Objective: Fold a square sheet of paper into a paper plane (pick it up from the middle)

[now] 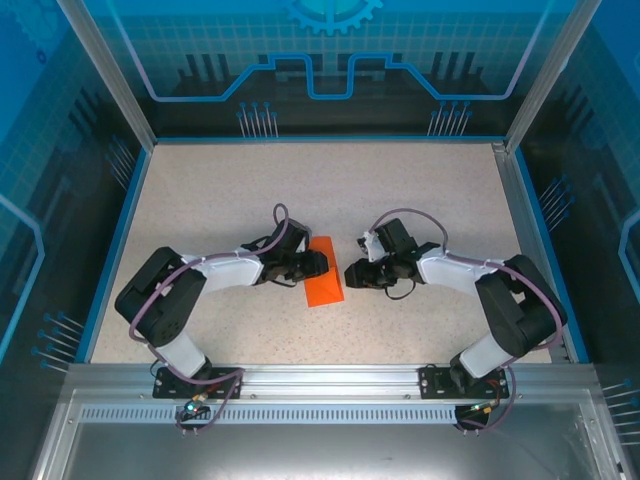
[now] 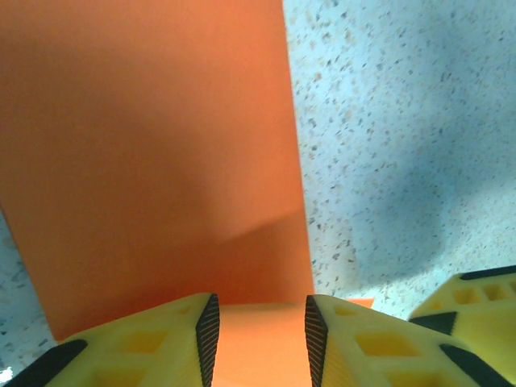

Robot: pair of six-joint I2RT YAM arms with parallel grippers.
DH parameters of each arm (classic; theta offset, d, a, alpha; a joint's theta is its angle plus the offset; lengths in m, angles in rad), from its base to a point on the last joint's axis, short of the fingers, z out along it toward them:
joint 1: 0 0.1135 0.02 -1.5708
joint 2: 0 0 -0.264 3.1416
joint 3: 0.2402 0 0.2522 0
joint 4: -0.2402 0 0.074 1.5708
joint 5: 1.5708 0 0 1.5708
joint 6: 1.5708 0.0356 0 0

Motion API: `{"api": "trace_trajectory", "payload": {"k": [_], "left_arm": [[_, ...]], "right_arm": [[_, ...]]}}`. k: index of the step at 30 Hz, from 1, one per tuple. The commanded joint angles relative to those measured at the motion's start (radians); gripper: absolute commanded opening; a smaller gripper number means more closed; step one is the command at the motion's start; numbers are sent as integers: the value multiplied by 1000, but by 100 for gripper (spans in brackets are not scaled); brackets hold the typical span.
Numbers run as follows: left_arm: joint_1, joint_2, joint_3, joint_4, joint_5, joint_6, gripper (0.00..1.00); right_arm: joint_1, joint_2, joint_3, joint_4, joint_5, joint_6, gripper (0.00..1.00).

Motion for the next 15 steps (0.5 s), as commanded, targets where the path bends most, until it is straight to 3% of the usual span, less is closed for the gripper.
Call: {"api": "trace_trajectory", "payload": {"k": [1,9,15], "left_arm": [[-1,-38,27,-54,-32,14,37],[-1,-53,36,-40,-55,-24,38],[-1,-67,25,-17,-62,-55,38]], "right_arm": [[-10,24,23,32,-8,14,43],[-19,1,49,7,43,7,53],[-37,45,126,-34,27,-9,54]]}}
